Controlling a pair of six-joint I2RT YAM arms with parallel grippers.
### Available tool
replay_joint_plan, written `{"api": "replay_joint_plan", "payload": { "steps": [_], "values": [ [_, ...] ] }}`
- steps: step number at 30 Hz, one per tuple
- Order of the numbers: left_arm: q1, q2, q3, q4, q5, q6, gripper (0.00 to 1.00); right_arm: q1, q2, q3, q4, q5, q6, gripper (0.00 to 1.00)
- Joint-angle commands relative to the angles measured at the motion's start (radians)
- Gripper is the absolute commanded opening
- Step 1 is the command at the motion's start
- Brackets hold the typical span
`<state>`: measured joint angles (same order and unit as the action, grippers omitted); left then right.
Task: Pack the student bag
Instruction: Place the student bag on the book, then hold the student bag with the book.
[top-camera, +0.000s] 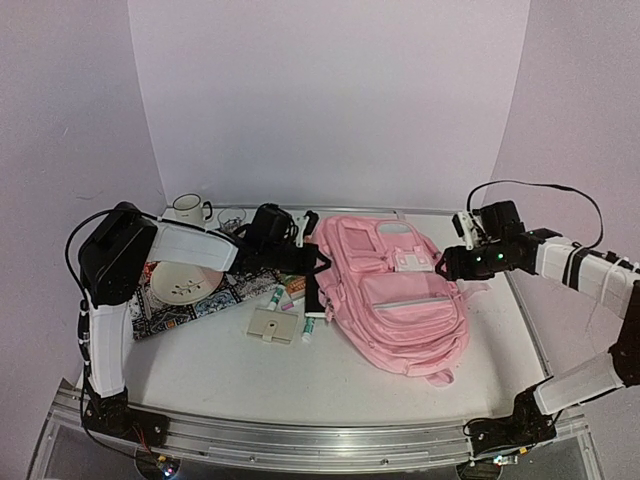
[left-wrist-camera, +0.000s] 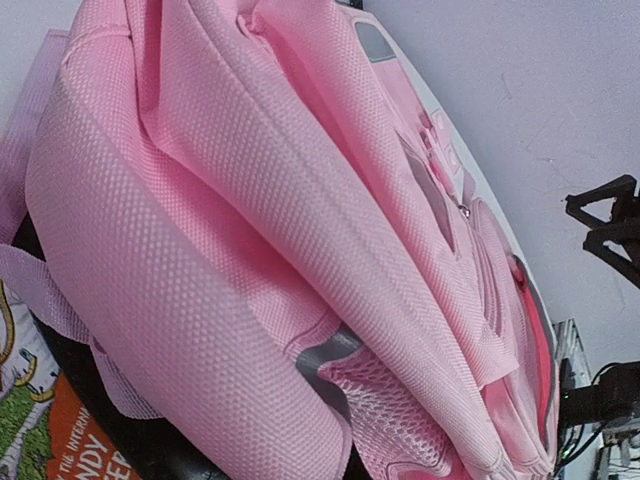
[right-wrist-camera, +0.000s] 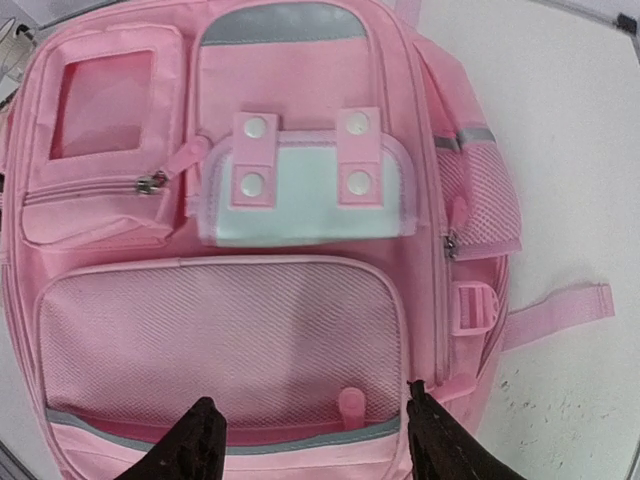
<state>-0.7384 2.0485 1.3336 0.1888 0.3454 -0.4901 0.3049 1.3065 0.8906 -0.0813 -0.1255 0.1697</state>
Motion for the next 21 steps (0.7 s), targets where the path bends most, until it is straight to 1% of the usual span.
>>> {"api": "replay_joint_plan", "payload": {
  "steps": [1,3,7,10,12,13,16,18,21],
  "values": [
    [0.025,0.002,0.147,-0.098,-0.141,0.172,0.03,-0.122,0.053,-0.066,0.075,-0.107,0.05,0.61],
    [0.025,0.013,0.166,-0.105,-0.179,0.197,0.08,-0.141,0.086,-0.087,0.123,-0.114,0.075,0.62],
    [0.025,0.035,0.212,-0.121,-0.245,0.231,0.28,-0.173,0.133,-0.11,0.179,-0.132,0.085,0.62],
    [0.025,0.039,0.245,-0.151,-0.302,0.241,0.46,-0.185,0.158,-0.116,0.189,-0.139,0.064,0.62],
    [0.025,0.027,0.258,-0.19,-0.332,0.222,0.59,-0.191,0.175,-0.117,0.189,-0.139,0.061,0.62],
    [0.024,0.014,0.256,-0.214,-0.352,0.205,0.64,-0.193,0.181,-0.118,0.189,-0.139,0.06,0.62],
    [0.008,-0.051,0.202,-0.253,-0.392,0.115,0.8,-0.195,0.181,-0.122,0.19,-0.124,0.054,0.63],
    [-0.014,-0.096,0.146,-0.263,-0.38,0.027,0.86,-0.203,0.179,-0.125,0.192,-0.116,0.052,0.64],
    [-0.068,-0.143,0.069,-0.262,-0.352,-0.104,0.88,-0.232,0.192,-0.129,0.196,-0.129,0.057,0.64]
  ]
}}
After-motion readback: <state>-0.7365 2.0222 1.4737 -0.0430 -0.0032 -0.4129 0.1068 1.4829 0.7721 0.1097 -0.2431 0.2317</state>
